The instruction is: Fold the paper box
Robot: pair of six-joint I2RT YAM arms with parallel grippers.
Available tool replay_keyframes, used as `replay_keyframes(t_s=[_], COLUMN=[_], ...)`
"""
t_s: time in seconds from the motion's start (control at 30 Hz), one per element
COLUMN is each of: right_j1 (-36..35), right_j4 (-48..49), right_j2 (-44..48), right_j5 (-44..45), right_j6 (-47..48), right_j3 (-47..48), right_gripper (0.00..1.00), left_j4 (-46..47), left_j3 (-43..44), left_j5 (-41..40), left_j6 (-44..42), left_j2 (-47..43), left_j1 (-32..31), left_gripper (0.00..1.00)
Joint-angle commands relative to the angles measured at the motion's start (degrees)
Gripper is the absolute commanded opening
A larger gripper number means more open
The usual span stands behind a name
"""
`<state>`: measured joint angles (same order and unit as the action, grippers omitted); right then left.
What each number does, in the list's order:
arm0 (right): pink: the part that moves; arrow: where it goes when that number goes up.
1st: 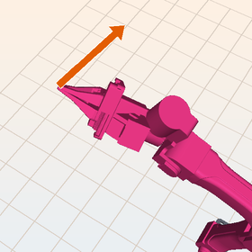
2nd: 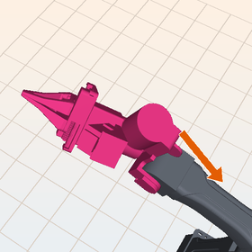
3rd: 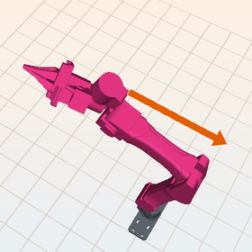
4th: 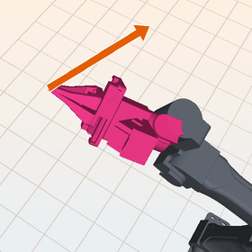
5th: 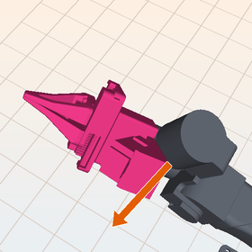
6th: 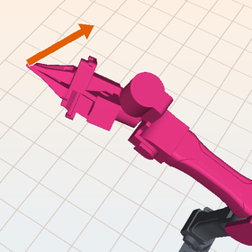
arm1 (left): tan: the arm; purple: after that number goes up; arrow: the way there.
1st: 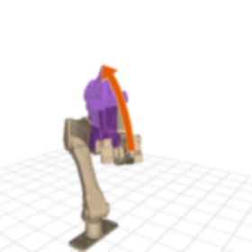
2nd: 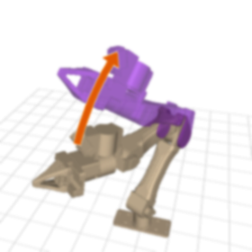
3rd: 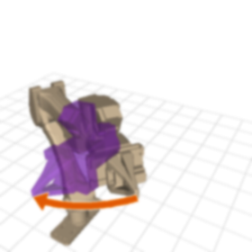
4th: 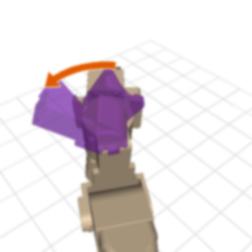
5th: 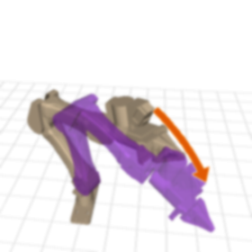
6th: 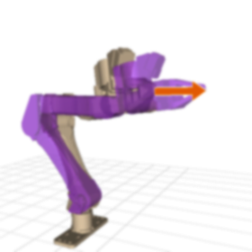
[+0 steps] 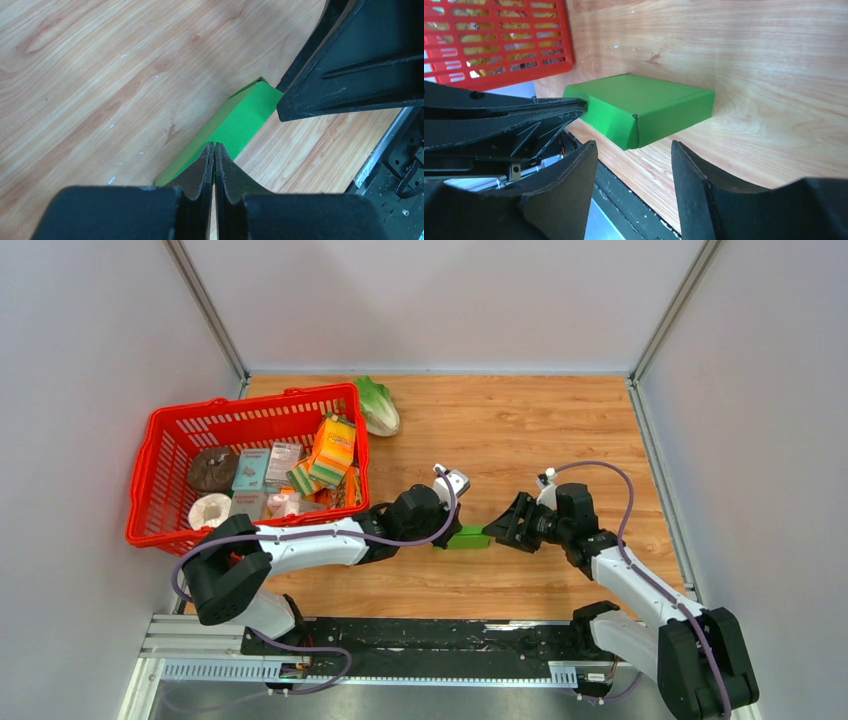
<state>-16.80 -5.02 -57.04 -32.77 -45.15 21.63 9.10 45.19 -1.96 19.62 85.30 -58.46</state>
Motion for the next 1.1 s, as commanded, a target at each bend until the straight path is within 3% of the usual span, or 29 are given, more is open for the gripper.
replay_keyframes(t_s=[0.0, 0.17, 0.4, 0.83, 1.07], right_j1=[0.54, 0.98, 1.59, 2.38, 2.38], right_j4=[6.84, 8.44, 9.67, 8.97, 10.29], right_j2=[-2.02, -4.04, -7.47, -12.4, -14.42], right_j5=[-6.16, -6.07, -4.58, -1.95, -3.17], right_j6=[4.01, 3.93, 4.98, 4.8, 4.8], right_j3=[2.72, 2.28, 0.79, -2.29, -2.12], right_gripper=[0.58, 0.55, 0.35, 0.11, 0.06], left_j4=[-6.91, -7.17, -7.34, -7.87, -17.18], left_j3=[-2.48, -2.47, -2.56, -2.56, 3.5], left_j5=[1.43, 1.43, 1.52, 1.69, 5.2], left_j6=[0.86, 0.86, 0.77, 0.6, -0.28], left_j2=[0.75, 0.57, 0.4, -0.13, -7.15], left_j1=[-0.34, -0.34, -0.34, -0.34, 0.45], left_gripper=[0.08, 0.08, 0.08, 0.09, 0.24])
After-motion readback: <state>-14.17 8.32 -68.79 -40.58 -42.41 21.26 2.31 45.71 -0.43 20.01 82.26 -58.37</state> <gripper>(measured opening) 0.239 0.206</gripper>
